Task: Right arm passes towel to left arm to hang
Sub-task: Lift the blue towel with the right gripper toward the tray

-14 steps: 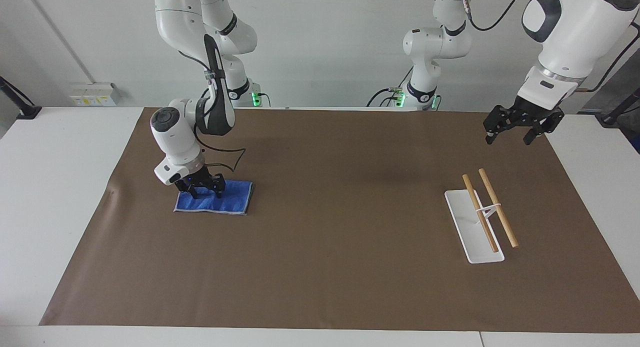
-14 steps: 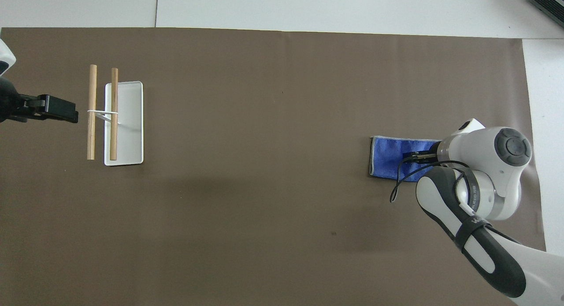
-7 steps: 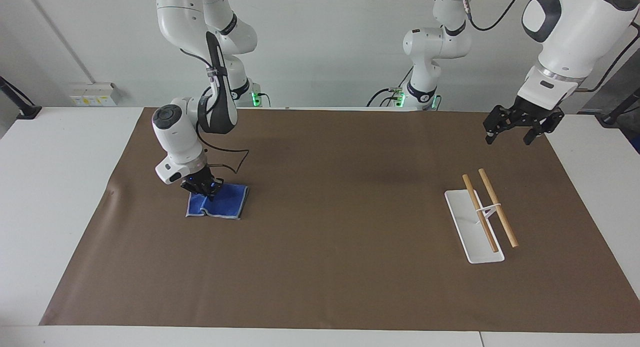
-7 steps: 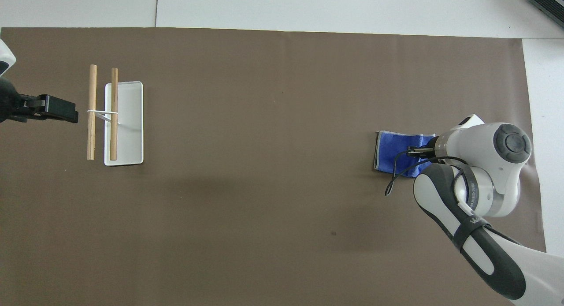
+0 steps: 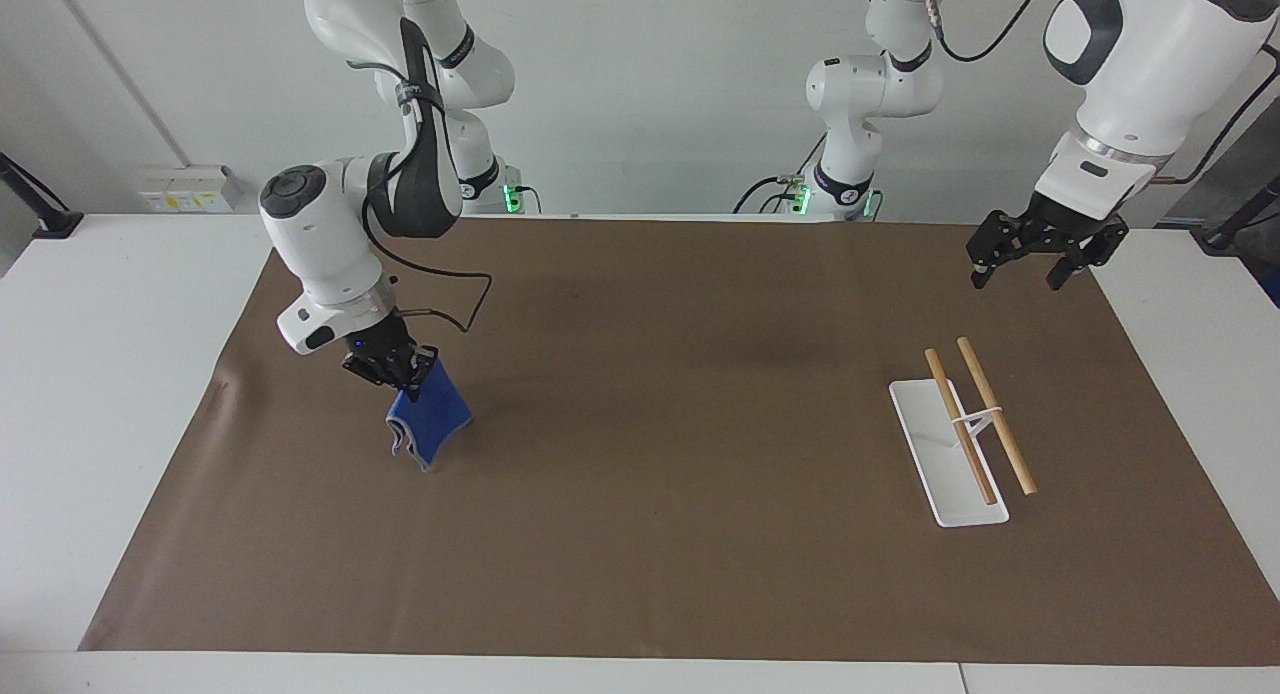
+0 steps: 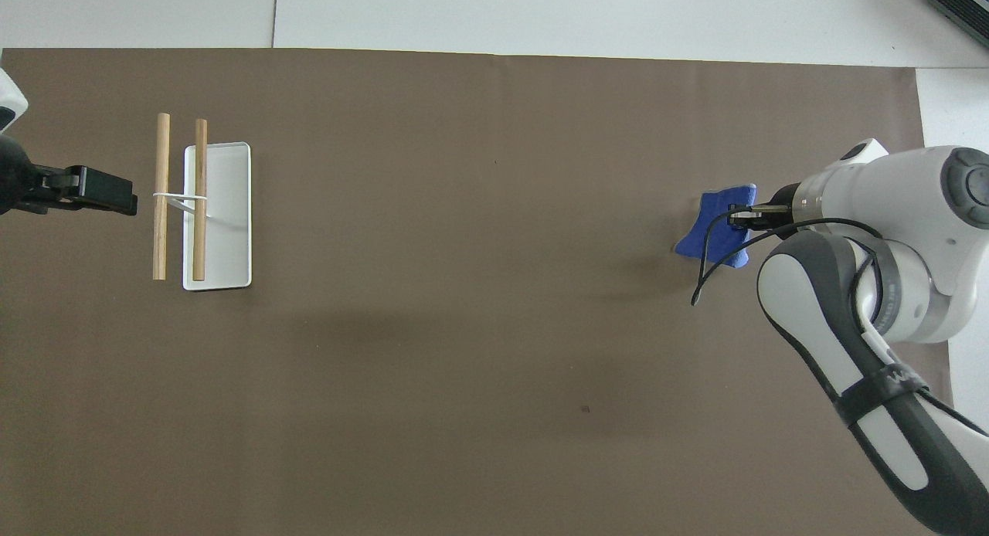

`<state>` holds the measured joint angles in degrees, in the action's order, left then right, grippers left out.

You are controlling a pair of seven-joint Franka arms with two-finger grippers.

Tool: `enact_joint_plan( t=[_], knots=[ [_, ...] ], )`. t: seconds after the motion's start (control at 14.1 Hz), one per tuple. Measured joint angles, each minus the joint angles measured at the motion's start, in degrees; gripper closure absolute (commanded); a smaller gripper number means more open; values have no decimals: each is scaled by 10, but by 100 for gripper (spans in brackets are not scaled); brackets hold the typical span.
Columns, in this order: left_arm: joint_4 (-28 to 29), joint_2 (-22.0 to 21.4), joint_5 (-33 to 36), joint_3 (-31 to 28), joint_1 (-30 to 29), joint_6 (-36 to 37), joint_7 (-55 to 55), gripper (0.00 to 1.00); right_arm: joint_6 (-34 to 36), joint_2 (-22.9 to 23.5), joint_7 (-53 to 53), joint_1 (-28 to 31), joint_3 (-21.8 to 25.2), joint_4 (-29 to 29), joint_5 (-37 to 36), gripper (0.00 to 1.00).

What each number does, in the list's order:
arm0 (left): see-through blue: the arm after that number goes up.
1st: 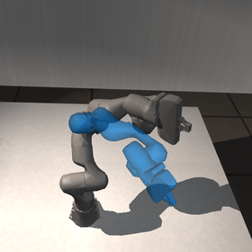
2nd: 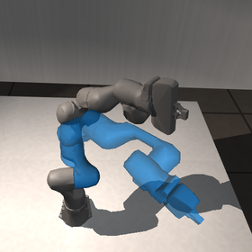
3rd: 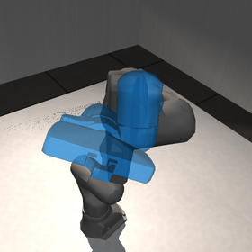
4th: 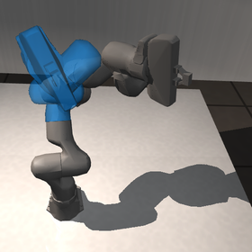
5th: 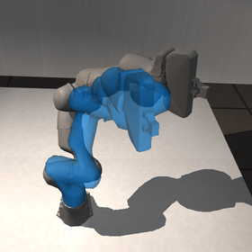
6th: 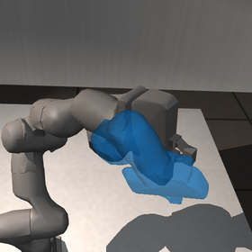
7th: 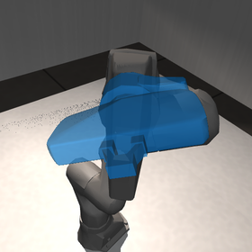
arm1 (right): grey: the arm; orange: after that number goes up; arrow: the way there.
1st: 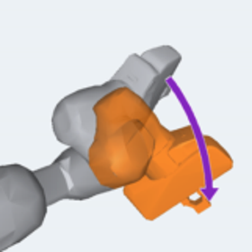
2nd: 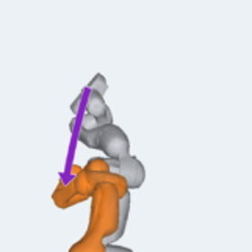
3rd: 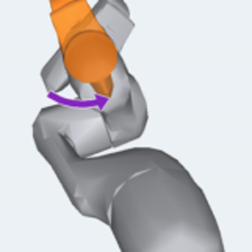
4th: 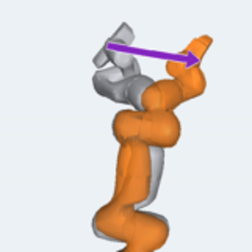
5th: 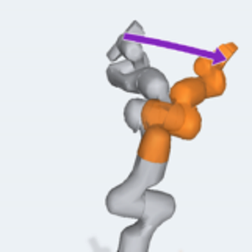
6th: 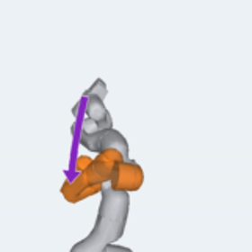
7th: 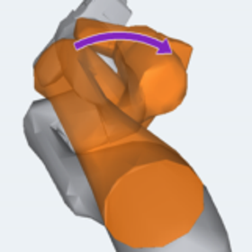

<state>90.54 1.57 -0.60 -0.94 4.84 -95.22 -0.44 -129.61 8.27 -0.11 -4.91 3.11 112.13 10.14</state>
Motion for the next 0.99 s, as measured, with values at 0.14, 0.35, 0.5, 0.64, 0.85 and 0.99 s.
enact_joint_plan(
  t=[0.14,0.35,0.5,0.64,0.85,0.99],
  knots=[
    [0,0,0,0,0,0,0,0,4,0,-6,0,-9,-26,45,100],
    [0,0,0,0,0,0,0,0,4,5,-17,-2,-18,-56,156,100],
    [0,0,0,0,0,0,0,0,1,9,-43,-15,-20,-70,220,100],
    [0,0,0,0,0,0,0,0,-27,14,-84,-37,-21,-74,283,100],
    [0,0,0,0,0,0,0,0,-91,22,-167,-89,-23,-76,384,100],
    [0,0,0,0,0,0,0,0,-142,26,-207,-132,-24,-76,448,100]
  ],
)
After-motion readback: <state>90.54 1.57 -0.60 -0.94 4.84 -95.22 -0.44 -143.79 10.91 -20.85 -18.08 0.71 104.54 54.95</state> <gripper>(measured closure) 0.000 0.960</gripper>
